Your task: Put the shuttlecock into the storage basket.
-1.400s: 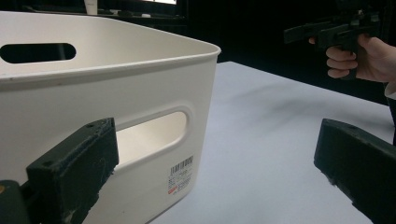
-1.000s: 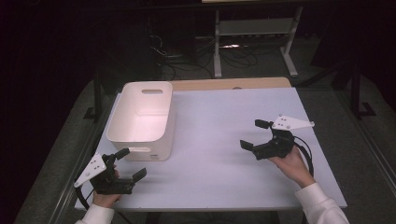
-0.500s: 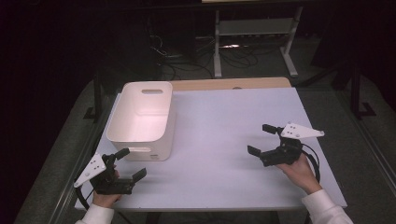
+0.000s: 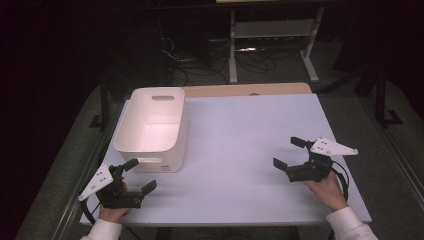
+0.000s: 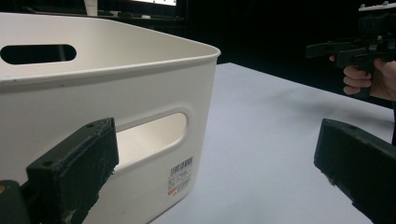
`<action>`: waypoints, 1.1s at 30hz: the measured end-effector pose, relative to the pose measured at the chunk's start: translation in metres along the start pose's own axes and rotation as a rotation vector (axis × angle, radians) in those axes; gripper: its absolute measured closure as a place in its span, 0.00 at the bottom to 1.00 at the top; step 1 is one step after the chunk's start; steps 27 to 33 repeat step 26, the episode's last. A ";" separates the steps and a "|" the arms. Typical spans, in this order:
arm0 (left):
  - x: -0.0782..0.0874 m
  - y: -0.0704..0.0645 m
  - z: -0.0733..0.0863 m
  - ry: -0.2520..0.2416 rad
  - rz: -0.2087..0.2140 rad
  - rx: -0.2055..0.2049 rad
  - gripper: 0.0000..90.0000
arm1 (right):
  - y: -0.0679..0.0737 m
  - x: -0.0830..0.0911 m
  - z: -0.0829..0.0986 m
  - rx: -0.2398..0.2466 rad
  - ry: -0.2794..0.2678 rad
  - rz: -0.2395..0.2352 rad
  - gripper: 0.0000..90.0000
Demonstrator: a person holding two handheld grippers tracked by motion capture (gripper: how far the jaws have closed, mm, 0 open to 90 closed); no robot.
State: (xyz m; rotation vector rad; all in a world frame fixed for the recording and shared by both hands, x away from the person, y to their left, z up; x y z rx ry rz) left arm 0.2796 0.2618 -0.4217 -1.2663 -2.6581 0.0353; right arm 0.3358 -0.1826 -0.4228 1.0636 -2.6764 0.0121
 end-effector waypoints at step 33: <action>0.000 0.000 -0.001 -0.015 0.004 0.005 0.00 | -0.021 0.026 0.021 -0.063 -0.036 0.104 0.00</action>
Point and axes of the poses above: each handheld gripper's, and its own axes: x roughly backward along the jaws, z roughly out of its underside, y roughly to its left, the point moved 7 cm from there along -x, roughly forward along the jaws, and after that the axes turned 4 degrees about z, right-handed, at the moved point
